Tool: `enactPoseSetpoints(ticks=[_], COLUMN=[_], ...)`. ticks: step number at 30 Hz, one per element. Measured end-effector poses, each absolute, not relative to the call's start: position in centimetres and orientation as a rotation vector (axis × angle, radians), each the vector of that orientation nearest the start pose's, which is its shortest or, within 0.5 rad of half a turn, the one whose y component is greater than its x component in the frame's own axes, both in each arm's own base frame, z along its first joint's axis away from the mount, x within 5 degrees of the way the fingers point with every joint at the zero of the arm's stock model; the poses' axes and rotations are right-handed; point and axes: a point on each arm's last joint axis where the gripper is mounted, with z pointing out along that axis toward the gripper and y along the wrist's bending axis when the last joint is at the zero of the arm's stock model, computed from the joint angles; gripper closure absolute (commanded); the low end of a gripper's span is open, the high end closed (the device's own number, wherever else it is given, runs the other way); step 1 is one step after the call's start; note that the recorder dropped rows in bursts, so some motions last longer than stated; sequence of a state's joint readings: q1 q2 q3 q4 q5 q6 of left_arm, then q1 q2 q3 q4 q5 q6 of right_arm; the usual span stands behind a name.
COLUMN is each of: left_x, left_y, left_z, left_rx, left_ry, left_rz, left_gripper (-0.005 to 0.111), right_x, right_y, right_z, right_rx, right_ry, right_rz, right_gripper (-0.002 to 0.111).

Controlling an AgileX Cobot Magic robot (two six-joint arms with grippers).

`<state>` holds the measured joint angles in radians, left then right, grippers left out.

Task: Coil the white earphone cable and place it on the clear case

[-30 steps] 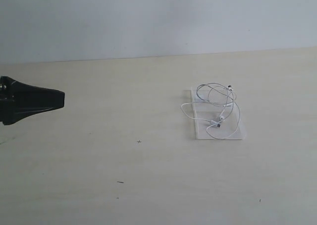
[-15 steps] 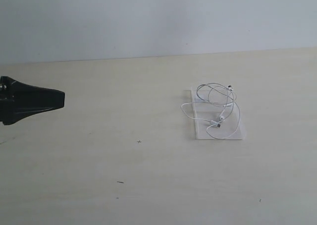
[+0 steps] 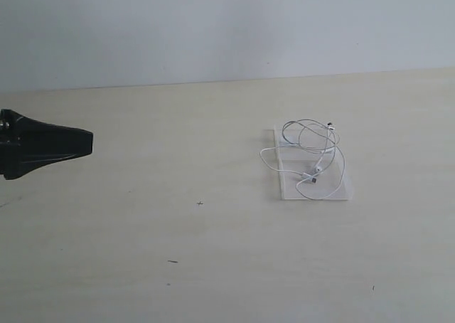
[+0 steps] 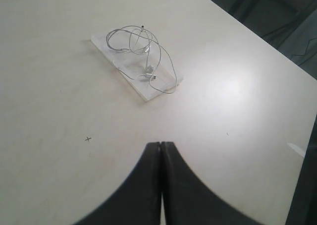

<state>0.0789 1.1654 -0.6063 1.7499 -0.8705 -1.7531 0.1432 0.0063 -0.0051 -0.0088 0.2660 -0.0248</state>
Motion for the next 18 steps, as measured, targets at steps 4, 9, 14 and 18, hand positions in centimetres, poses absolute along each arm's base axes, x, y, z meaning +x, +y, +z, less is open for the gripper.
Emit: enactPoseSetpoints(ticks=[4, 9, 14, 18], left_x=[20.89, 20.89, 20.89, 20.89], left_y=[-5.21, -5.21, -5.21, -5.21], left_z=[26.56, 26.56, 26.56, 26.56], left_rx=[0.458, 0.458, 0.458, 0.458], left_ry=[2.055, 2.055, 2.055, 2.055], left_rz=[-0.846, -0.846, -0.846, -0.846], left_gripper=[0.107, 0.107, 0.107, 0.107], right_x=[5.47, 5.47, 5.45, 5.45], right_y=[0.79, 0.79, 0.89, 0.95], right_z=[19.03, 19.02, 19.03, 19.03], right_rx=[-0.148, -0.067, -0.022, -0.004], right_ry=[1.747, 1.755, 1.757, 1.758], right_rz=[0.086, 0.154, 0.207, 0.231], right_gripper=[0.108, 0.108, 0.108, 0.108])
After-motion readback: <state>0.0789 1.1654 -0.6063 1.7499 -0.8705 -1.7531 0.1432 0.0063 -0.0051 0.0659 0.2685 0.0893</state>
